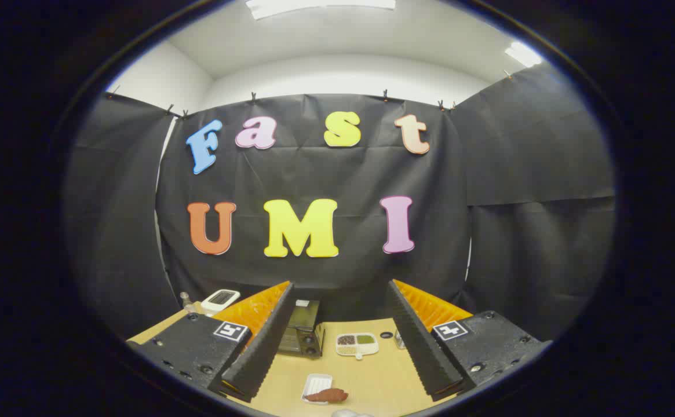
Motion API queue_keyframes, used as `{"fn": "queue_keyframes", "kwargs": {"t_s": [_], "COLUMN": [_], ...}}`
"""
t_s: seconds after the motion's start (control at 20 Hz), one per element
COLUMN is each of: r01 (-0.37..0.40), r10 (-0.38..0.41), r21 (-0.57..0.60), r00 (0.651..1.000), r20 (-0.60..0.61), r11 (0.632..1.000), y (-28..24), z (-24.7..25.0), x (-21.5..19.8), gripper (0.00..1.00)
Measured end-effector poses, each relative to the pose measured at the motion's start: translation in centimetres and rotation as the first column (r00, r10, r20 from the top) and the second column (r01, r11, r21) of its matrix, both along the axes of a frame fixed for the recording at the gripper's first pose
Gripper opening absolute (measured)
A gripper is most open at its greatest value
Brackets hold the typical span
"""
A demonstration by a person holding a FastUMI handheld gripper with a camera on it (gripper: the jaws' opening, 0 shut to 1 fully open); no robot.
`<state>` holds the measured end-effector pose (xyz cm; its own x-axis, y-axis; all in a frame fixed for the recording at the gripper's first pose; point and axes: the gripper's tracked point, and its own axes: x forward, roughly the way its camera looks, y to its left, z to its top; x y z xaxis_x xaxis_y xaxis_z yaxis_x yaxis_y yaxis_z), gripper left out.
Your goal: Open the toaster oven, put the food inside, and close the toaster oven door.
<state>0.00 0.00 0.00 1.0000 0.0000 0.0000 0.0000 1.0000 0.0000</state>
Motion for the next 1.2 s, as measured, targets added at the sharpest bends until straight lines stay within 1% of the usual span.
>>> {"fn": "queue_keyframes", "kwargs": {"t_s": [0.35, 0.6, 0.8, 0.9, 1.0, 1.2], "r01": [0.042, 0.066, 0.103, 0.117, 0.110, 0.051], "r10": [-0.042, -0.066, -0.103, -0.116, -0.108, -0.051], "r21": [-0.004, 0.001, 0.000, 0.008, 0.015, -0.003], "r00": [0.999, 0.997, 0.993, 0.990, 0.989, 0.992], "r20": [-0.007, -0.039, -0.065, -0.085, -0.098, -0.112], "r11": [0.999, 0.998, 0.995, 0.993, 0.994, 0.999], "y": [-0.8, -1.2, -0.3, 1.2, 3.7, 10.2], "z": [0.0, -1.1, -2.5, -3.5, -4.6, -7.9], "x": [-0.1, 0.5, 2.1, 3.6, 5.3, 10.0], "gripper": [1.00, 1.00, 1.00, 1.00, 1.00, 1.00]}}
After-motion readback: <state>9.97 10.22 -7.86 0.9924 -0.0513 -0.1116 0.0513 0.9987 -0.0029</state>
